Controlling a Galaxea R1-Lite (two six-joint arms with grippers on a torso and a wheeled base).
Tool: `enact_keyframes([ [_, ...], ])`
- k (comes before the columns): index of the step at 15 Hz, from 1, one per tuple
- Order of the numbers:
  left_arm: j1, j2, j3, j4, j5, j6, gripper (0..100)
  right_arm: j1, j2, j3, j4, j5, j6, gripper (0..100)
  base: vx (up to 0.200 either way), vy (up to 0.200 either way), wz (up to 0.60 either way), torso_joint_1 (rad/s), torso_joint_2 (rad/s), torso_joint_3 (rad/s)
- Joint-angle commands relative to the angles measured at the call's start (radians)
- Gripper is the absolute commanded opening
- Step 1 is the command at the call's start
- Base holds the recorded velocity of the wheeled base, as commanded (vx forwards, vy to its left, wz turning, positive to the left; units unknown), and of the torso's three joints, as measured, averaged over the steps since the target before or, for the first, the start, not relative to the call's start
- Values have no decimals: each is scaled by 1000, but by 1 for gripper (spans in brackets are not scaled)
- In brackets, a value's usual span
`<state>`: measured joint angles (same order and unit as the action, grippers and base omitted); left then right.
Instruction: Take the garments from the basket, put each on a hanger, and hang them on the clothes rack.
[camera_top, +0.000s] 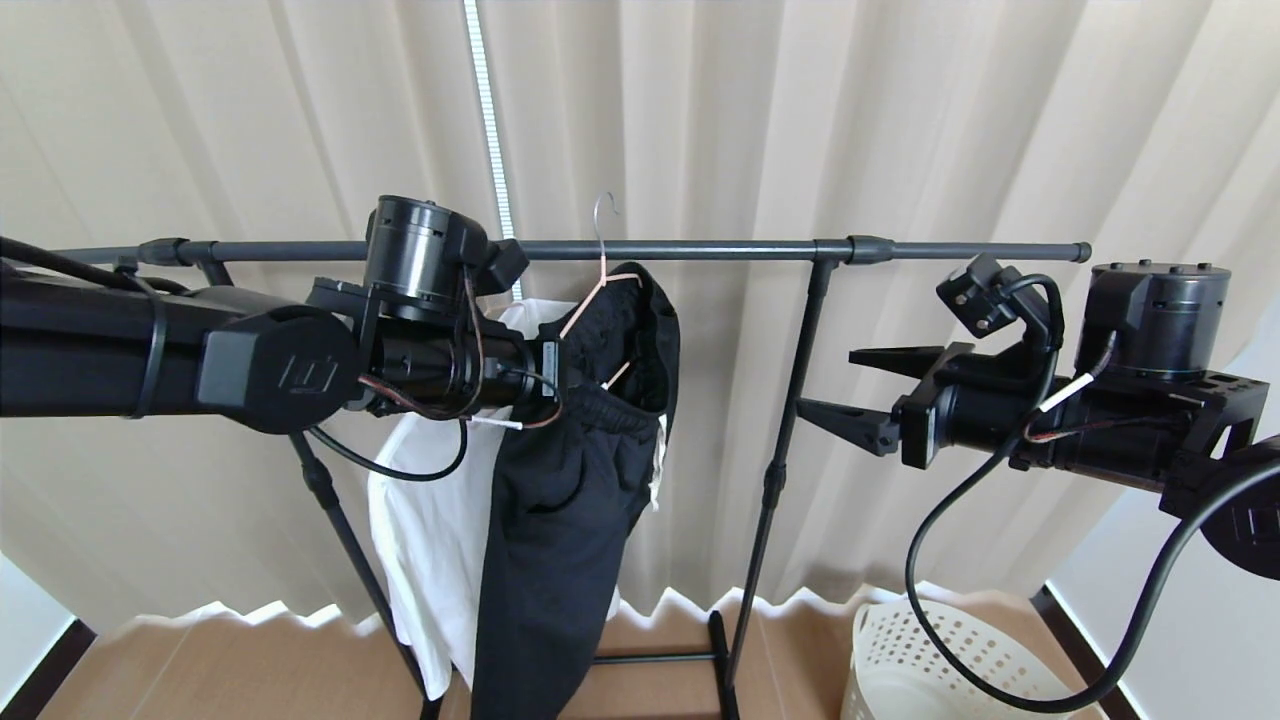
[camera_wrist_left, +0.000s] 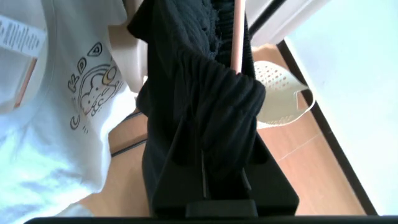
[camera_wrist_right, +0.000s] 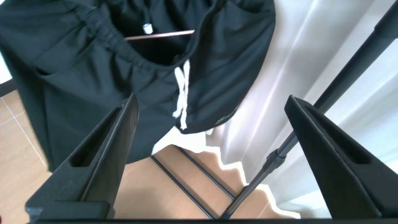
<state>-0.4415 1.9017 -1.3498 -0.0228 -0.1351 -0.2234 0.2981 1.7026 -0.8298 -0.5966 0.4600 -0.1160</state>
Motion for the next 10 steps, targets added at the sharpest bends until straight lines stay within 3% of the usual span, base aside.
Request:
enact_keyframes([
  [1,7,57,-40,1,0,-8,0,0,2,0,0,0,-1,100,0,0,0,0,0,0],
  [10,23,94,-52,-2,-1,-39,0,1,12,0,-2,0,-1,100,0,0,0,0,0,0],
])
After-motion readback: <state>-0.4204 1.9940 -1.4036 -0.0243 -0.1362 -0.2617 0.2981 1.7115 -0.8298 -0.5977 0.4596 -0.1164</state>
